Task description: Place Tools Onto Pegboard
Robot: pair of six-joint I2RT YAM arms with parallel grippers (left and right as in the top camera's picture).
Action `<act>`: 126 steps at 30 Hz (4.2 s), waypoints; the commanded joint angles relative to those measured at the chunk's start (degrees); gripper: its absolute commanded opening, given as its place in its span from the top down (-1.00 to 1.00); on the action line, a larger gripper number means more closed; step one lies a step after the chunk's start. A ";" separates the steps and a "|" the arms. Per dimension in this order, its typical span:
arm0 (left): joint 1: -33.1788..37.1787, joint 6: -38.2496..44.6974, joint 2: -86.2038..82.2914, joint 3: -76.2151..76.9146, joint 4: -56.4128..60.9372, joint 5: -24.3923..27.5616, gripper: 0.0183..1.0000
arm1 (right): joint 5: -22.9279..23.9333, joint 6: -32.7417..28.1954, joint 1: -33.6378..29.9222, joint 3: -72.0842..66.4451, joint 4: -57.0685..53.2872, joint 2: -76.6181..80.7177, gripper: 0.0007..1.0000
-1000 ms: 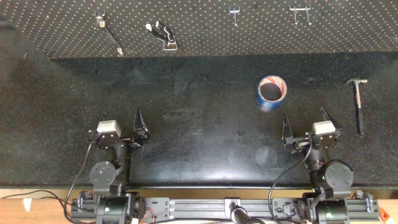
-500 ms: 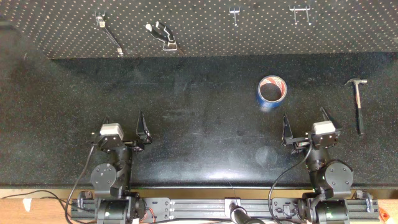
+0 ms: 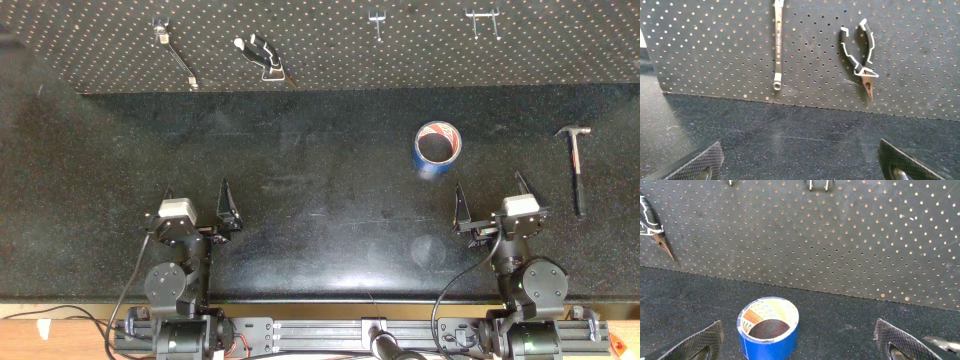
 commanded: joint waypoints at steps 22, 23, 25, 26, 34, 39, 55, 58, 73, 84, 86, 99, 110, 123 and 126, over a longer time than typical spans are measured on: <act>-0.28 0.11 -0.66 -0.13 -0.48 1.03 -0.99 | -9.25 21.09 5.14 27.23 9.31 48.48 -0.96; -0.28 0.11 -0.66 -0.13 -0.48 1.03 -0.99 | -9.25 21.09 5.84 28.22 8.46 50.88 -0.96; -0.28 0.11 -0.66 -0.13 -0.48 1.03 -0.99 | -9.18 21.09 8.15 29.81 8.28 57.94 -0.96; -0.28 0.11 -0.66 -0.13 -0.46 1.03 -0.99 | -9.20 21.07 8.81 30.67 7.72 60.46 -0.96; -0.28 0.11 -0.66 -0.13 -0.48 1.03 -0.99 | -2.03 12.44 13.18 49.90 -16.39 80.02 -0.96; -0.28 0.11 -0.66 -0.13 -0.48 1.03 -0.99 | 8.96 13.22 15.47 57.29 -27.34 87.21 -0.95; -0.28 0.11 -0.66 -0.13 -0.48 1.03 -0.99 | 8.85 13.60 17.97 57.51 -25.51 94.44 -0.95; -0.28 0.11 -0.66 -0.13 -0.48 1.03 -0.99 | 8.85 13.60 17.99 57.51 -25.00 95.12 -0.96; -0.28 0.11 -0.66 -0.13 -0.46 1.03 -0.99 | 9.09 18.58 22.58 57.48 -16.55 76.87 0.85; -0.28 0.11 -0.66 -0.13 -0.48 1.03 -0.99 | 14.47 17.00 28.22 57.48 13.42 77.44 0.85; -0.28 0.11 -0.66 -0.13 -0.48 1.03 -0.99 | 14.47 16.26 28.22 57.51 17.44 80.37 0.85; -0.28 0.11 -0.66 -0.13 -0.48 1.03 -0.99 | 21.55 15.26 28.15 57.51 35.74 95.73 0.74; -0.28 0.11 -0.66 -0.13 -0.48 1.03 -0.99 | 17.59 14.88 28.22 57.51 15.74 86.07 -0.96; -0.28 0.09 -0.66 -0.13 -0.48 1.03 -0.99 | 13.55 5.14 3.80 55.91 -44.22 71.80 -0.97; -0.28 0.11 -0.66 -0.13 -0.48 1.03 -0.99 | 11.34 -5.84 -9.18 55.23 -45.46 72.96 -0.97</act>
